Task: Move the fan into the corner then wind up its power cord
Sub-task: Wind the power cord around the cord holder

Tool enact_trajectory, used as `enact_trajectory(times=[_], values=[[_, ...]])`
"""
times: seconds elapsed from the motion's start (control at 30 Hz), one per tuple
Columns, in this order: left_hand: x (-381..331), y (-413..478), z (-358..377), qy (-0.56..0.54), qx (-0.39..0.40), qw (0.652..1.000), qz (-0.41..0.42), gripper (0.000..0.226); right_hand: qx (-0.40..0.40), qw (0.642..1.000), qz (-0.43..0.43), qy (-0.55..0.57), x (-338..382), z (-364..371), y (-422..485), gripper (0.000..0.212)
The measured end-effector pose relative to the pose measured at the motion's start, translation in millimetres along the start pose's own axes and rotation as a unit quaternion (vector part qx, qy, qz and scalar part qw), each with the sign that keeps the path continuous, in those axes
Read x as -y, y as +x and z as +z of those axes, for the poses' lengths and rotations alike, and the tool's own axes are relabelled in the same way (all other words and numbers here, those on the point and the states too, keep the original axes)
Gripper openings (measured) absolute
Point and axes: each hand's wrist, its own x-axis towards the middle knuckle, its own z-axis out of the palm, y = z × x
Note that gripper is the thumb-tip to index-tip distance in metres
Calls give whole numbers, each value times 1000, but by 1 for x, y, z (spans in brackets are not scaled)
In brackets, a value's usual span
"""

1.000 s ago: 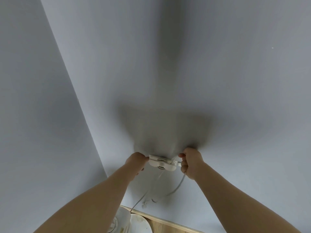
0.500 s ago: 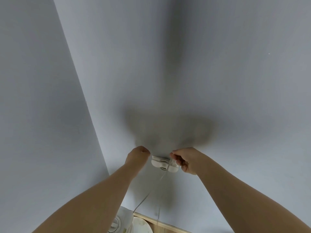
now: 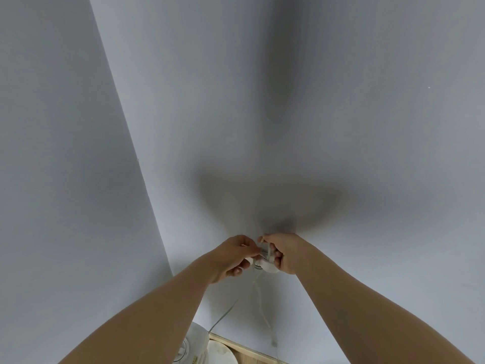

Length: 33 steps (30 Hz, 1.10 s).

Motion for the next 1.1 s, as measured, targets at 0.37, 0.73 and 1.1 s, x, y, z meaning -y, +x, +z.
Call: enact_trajectory(times=[0.37,0.73,1.1], values=[[-5,11,-15,184,-176,957,139,29,8,980,-34,-198,-17,5,12,16],[11,24,-17,307,-262,911,89,31,-76,905,-149,-391,-36,-3,28,25],[35,29,-18,297,-218,930,-8,29,-78,905,-161,-386,-48,-8,52,19]])
